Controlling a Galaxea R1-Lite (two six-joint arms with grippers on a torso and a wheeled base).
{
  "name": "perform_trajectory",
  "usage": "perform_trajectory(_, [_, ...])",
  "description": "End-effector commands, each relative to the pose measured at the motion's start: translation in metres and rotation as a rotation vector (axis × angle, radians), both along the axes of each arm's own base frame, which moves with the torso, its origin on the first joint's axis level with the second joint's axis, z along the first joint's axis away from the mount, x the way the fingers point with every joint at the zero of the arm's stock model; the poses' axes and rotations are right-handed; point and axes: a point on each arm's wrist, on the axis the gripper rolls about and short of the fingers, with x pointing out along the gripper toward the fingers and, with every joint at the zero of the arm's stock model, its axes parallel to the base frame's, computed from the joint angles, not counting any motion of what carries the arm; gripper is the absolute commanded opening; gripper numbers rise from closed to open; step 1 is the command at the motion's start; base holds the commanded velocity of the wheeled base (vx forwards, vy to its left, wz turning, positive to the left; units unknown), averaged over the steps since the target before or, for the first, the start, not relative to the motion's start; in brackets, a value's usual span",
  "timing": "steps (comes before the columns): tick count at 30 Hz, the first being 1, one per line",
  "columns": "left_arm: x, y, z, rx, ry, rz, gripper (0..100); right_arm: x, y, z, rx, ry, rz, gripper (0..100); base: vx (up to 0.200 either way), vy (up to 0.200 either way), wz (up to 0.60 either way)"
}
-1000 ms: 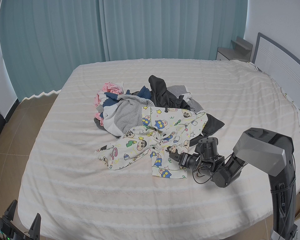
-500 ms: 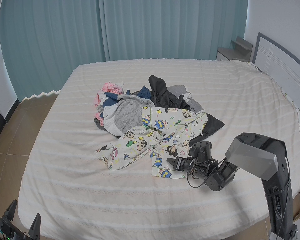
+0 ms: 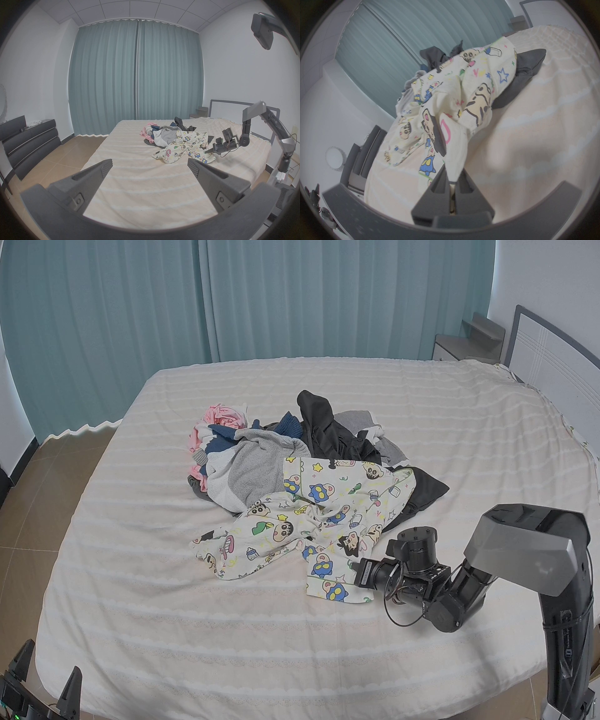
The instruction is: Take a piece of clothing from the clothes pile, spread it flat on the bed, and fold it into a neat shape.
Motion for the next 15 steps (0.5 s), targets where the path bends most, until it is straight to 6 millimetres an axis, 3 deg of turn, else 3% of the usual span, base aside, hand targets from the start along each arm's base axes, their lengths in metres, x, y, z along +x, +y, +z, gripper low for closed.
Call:
perform_trajectory(1, [0.0, 0.0, -0.004, 0.002, -0.003, 0.0, 100, -0.052, -0.007, 0.061, 0.07, -0.066, 0.112, 0, 0.0, 0.0, 0.0])
perform_trajectory(9, [0.0, 0.0, -0.004, 0.052, -0.013, -0.016, 100, -0.108, -0.012, 0.111, 0.141, -0.172, 0.198, 0, 0.0, 0.0, 0.0])
perform_trajectory(15, [0.0, -0.001, -0.003, 0.083, -0.02, -0.025, 100, -0.132, -0.019, 0.141, 0.185, -0.241, 0.23, 0, 0.0, 0.0, 0.0])
